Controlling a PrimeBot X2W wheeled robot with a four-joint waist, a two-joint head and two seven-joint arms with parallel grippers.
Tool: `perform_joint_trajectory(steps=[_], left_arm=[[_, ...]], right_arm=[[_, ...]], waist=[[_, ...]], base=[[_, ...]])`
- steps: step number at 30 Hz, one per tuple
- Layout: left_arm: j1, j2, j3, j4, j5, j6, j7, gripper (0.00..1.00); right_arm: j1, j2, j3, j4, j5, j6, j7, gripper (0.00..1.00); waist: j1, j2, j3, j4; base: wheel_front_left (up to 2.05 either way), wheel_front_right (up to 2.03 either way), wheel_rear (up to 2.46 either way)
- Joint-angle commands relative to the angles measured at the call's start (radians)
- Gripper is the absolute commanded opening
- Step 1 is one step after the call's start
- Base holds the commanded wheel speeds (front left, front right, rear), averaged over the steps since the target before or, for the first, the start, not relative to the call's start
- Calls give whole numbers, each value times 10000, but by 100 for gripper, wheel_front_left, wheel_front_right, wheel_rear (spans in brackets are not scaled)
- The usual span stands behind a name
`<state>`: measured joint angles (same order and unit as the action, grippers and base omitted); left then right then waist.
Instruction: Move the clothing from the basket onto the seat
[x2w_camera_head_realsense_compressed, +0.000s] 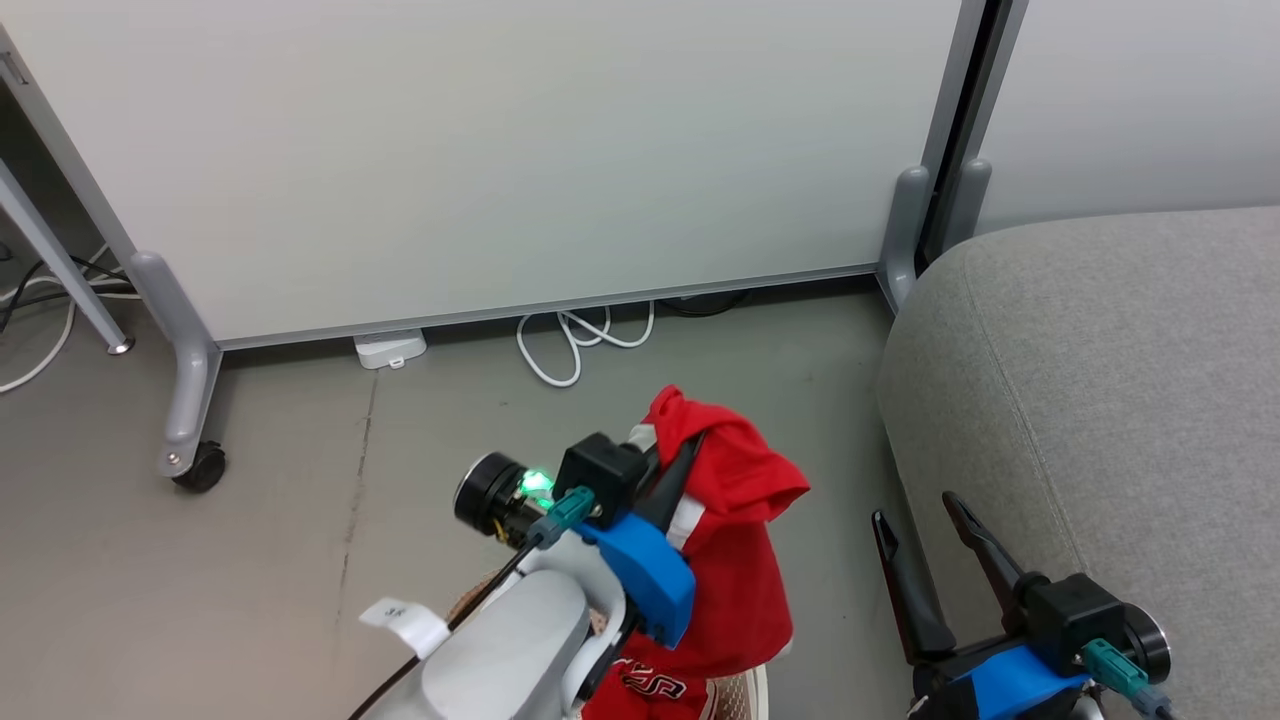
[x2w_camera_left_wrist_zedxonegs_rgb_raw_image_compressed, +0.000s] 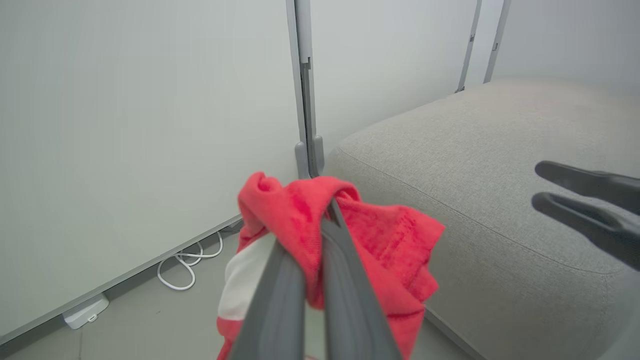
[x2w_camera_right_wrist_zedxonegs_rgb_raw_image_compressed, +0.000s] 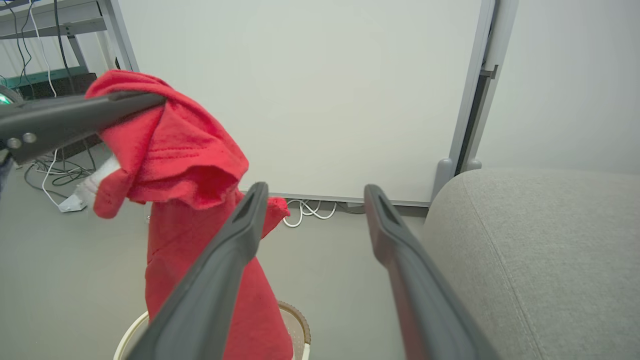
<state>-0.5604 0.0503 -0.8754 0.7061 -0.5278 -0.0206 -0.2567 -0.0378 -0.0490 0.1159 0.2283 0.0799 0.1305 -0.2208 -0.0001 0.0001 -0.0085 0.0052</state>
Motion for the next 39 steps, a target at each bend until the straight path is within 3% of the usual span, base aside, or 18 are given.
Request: perform_joint_trajectory(steps=[1, 11, 20, 39], left_arm=[[-315, 0, -160, -101, -175, 104, 29, 0], [-1528, 3, -1569, -678, -1713, 603, 422, 0], [-2489, 1, -2235, -757, -2766, 1027, 314, 0], [-3062, 1, -3313, -583, -3932, 1340, 71, 0]], right_arm=[[118, -25, 18, -54, -67, 5, 36, 100], [229, -25, 229, -154, -99, 5, 207, 100], [223, -25, 246, -171, -114, 5, 292, 100], [-274, -25, 182, -86, -336, 5, 550, 100]], waist=[[1, -1, -28, 23], [1, -1, -92, 68], [1, -1, -77, 24], [1, -1, 77, 52]], base=[[0, 0, 0], [0, 0, 0], [0, 0, 0], [0, 0, 0]])
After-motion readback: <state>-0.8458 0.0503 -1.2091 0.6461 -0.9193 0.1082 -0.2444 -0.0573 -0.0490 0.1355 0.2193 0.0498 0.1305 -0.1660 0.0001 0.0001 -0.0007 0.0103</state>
